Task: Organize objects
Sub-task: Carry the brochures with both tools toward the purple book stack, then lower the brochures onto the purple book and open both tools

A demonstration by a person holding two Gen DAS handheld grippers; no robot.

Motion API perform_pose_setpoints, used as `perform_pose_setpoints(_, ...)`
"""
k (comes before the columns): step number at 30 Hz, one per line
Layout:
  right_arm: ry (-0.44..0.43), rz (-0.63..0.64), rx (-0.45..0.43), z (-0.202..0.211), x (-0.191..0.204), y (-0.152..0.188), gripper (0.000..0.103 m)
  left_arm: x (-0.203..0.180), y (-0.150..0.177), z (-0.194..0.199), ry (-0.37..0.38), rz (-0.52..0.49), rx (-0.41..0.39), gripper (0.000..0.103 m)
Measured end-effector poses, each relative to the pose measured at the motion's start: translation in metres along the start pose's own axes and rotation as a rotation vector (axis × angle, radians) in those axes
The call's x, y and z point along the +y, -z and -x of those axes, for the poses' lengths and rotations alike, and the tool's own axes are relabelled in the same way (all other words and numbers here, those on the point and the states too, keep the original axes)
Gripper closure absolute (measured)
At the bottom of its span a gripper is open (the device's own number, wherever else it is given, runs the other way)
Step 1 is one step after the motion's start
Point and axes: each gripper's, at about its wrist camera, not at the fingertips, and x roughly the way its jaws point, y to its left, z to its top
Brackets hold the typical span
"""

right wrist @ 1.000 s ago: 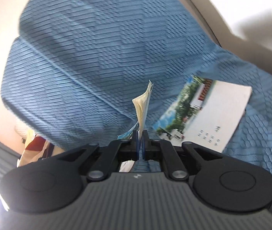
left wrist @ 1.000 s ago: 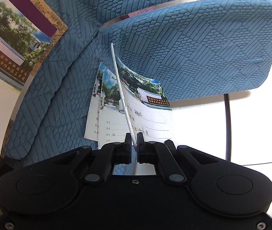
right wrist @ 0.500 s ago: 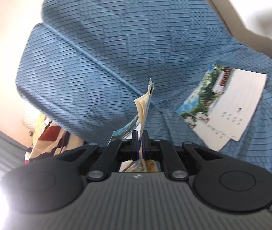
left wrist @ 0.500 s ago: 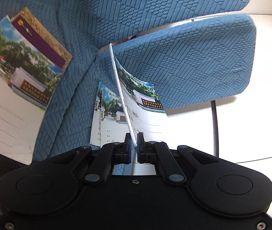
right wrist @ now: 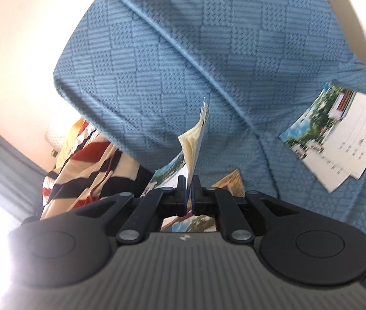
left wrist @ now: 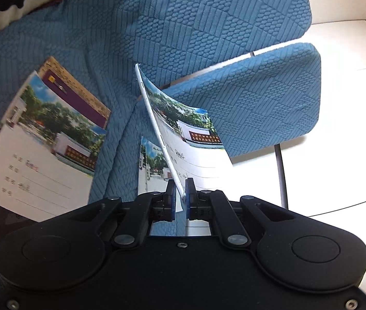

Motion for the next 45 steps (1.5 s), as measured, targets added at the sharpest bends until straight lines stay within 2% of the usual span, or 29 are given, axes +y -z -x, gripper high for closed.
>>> perform_pose_setpoints(5,-0.003,0.012,0.046,-0.016,0.007,0.019,0.097,0.021,-0.004,0.015,-0.024,0.023,-0.007,0.097)
perform_pose_setpoints(15,0.024,0.033,0.141,-0.044,0.002,0.051,0.096,0.063,-0.002,0.016,-0.124,0.065,-0.020,0.097)
perform_pose_setpoints(26,0.080,0.141,0.237,-0.065,-0.009,0.083,0.094,0.088,0.003,0.003,-0.272,0.036,0.009,0.098)
perform_pose_setpoints(32,0.095,0.118,0.315,-0.072,-0.022,0.093,0.092,0.092,0.003,0.001,-0.355,0.009,0.024,0.098)
perform_pose_setpoints(37,0.120,0.121,0.373,-0.072,-0.027,0.091,0.090,0.090,0.001,0.006,-0.398,-0.043,0.018,0.085)
perform_pose_setpoints(38,0.115,0.132,0.384,-0.071,-0.026,0.090,0.087,0.088,0.001,0.008,-0.409,-0.063,0.018,0.083)
perform_pose_setpoints(40,0.109,0.164,0.406,-0.067,-0.024,0.090,0.073,0.083,0.001,0.012,-0.431,-0.093,0.007,0.069)
perform_pose_setpoints(41,0.116,0.177,0.413,-0.065,-0.024,0.089,0.057,0.080,0.001,0.014,-0.437,-0.110,-0.002,0.068)
perform_pose_setpoints(42,0.121,0.185,0.417,-0.062,-0.024,0.089,0.048,0.078,0.002,0.015,-0.446,-0.128,-0.007,0.066)
perform_pose_setpoints(45,0.114,0.190,0.420,-0.055,-0.028,0.088,0.047,0.072,0.001,0.017,-0.461,-0.168,-0.029,0.056)
